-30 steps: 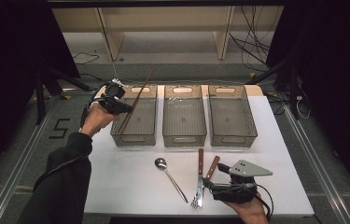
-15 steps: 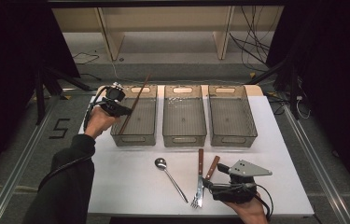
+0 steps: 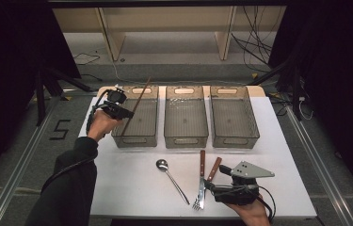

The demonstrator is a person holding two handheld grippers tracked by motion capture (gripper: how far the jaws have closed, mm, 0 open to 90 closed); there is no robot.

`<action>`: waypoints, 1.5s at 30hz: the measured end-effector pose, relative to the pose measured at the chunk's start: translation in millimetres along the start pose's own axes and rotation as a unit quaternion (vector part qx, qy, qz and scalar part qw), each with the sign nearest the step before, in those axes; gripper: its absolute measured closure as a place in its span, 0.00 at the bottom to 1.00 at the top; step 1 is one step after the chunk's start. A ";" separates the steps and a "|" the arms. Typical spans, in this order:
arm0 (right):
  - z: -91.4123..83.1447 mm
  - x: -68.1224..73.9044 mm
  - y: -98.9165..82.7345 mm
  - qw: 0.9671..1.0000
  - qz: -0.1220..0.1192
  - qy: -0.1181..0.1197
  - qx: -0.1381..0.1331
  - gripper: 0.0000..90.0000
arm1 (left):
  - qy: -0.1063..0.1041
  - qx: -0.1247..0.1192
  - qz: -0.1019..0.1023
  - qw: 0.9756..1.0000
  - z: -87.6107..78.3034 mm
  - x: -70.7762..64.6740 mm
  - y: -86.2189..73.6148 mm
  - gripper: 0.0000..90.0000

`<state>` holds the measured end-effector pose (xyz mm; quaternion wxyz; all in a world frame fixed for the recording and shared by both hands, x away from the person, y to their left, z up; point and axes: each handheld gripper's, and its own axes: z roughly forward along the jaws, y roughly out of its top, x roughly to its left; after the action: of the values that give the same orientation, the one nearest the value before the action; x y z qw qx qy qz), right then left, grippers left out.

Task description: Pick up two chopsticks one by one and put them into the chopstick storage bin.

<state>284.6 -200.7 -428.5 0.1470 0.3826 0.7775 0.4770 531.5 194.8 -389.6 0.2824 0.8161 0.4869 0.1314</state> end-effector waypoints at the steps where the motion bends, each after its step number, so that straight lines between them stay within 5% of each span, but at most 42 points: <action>1: 0.1 0.0 0.0 1.000 0.000 0.000 0.000 0.29 | -0.002 0.000 -0.004 1.000 -1.3 0.1 0.5 0.71; 5: 0.2 0.0 0.0 1.000 0.000 0.000 0.001 0.29 | -0.003 -0.005 -0.010 1.000 -9.7 -2.9 0.5 0.52; 14: 1.6 3.6 3.4 1.000 -0.004 0.004 0.004 0.29 | -0.032 -0.058 -0.030 0.997 -39.7 -17.7 -22.9 0.31; 35: 28.7 14.9 23.3 0.999 -0.017 0.020 0.046 0.28 | -0.080 -0.137 -0.008 0.987 -71.1 -57.4 -99.4 0.18; 45: 46.5 20.9 32.2 0.997 -0.022 0.028 0.071 0.28 | -0.104 -0.170 -0.012 0.980 -79.4 -63.6 -134.1 0.17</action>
<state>313.0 -147.9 -421.5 0.1081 0.3616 0.8213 0.4278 364.8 215.1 -400.6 0.4682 0.7591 0.4351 0.1231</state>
